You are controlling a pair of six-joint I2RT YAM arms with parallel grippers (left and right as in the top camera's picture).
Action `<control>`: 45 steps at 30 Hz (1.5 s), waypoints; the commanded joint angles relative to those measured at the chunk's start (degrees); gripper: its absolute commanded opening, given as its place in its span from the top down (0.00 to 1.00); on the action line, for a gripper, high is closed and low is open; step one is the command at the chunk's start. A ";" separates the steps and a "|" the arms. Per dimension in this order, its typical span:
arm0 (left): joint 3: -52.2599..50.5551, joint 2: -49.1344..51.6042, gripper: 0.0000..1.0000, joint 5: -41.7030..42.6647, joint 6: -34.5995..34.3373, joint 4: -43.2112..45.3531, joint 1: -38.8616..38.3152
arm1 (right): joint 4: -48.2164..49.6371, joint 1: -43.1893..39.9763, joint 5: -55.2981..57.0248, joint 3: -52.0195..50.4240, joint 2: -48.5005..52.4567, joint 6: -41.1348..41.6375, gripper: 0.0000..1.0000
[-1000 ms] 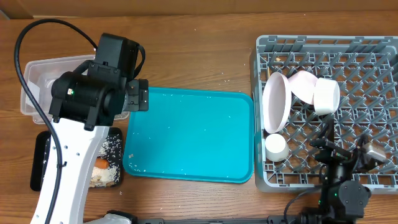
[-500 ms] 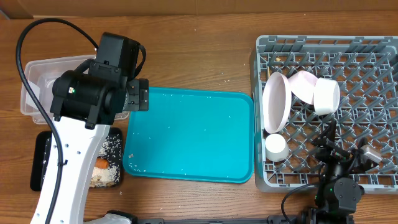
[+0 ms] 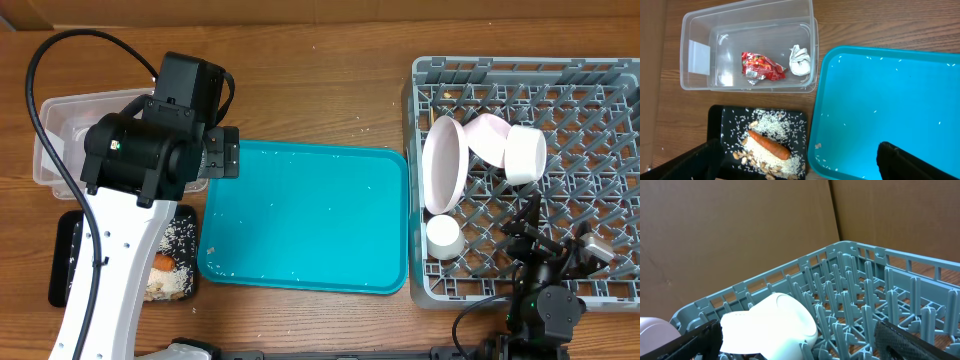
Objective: Sort waste into correct bins and load items into the dishwasher
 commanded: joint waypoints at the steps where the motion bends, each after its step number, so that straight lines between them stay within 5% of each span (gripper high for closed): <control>1: 1.01 0.20 0.00 -0.92 0.87 0.11 0.31 | 0.48 -0.20 0.04 -0.57 -0.63 -0.04 0.00; 18: -0.13 -15.04 0.00 -1.16 1.33 -0.39 0.81 | 0.46 -0.20 0.04 -0.57 -0.63 -0.04 0.00; 22: -6.62 -21.35 0.00 1.64 5.75 10.36 5.44 | 0.46 -0.20 0.04 -0.57 -0.63 -0.04 0.00; 28: -26.03 -32.35 0.00 17.27 21.33 32.68 10.23 | 0.48 -0.20 0.04 -0.57 -0.63 -0.04 0.00; 36: -50.34 -48.92 0.00 18.25 21.86 51.93 10.23 | 0.48 -0.20 0.04 -0.57 -0.63 -0.04 0.00; 45: -70.38 -66.97 0.00 18.60 21.88 62.51 10.23 | 0.46 -0.20 0.04 -0.57 -0.63 -0.04 0.00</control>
